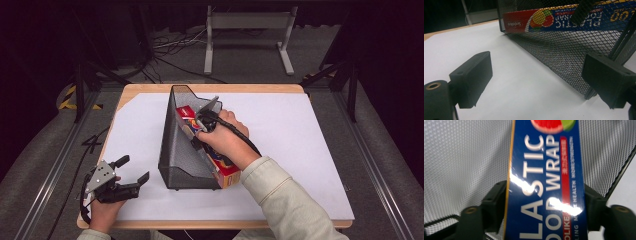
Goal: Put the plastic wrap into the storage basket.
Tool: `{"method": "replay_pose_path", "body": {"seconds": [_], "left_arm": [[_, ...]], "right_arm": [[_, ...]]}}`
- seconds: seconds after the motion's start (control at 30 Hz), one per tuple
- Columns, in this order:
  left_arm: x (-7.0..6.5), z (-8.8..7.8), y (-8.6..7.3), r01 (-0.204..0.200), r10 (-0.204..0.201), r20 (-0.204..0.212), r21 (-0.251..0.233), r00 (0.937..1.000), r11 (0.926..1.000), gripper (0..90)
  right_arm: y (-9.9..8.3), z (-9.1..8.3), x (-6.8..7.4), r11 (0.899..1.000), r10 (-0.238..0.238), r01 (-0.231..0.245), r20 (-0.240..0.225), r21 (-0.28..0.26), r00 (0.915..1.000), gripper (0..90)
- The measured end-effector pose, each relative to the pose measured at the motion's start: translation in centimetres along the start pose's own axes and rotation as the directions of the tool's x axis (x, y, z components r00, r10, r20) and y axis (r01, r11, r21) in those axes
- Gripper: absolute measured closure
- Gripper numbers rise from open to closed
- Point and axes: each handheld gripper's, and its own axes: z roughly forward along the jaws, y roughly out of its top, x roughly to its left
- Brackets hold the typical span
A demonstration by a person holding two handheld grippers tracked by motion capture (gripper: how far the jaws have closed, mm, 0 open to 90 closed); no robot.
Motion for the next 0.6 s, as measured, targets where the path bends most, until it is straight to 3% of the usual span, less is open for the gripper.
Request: {"method": "replay_pose_path", "body": {"seconds": [0.1,0.23,0.37,0.6], "left_arm": [[0.0,0.1,0.0,-0.005,0.005,0.001,0.004,1.0,1.0,10.7],[0.0,0.0,-0.1,0.0,0.0,0.001,0.002,1.0,1.0,10.7],[0.0,0.1,0.0,0.003,-0.003,0.001,0.004,1.0,1.0,10.7],[-0.1,0.4,0.0,-0.003,0.003,0.005,0.01,1.0,0.9999,10.6]], "right_arm": [[-0.2,-0.5,-0.1,0.998,-0.004,0.003,-0.017,-0.055,0.9999,23.6],[-0.5,-1.0,-0.6,0.996,-0.018,0.016,-0.023,-0.087,0.9996,21.3],[-0.9,-2.1,-0.9,0.99,-0.032,0.023,-0.062,-0.137,0.9976,19.3],[-2.0,-4.8,-1.1,0.971,-0.081,0.06,-0.083,-0.23,0.9932,16.9]]}}
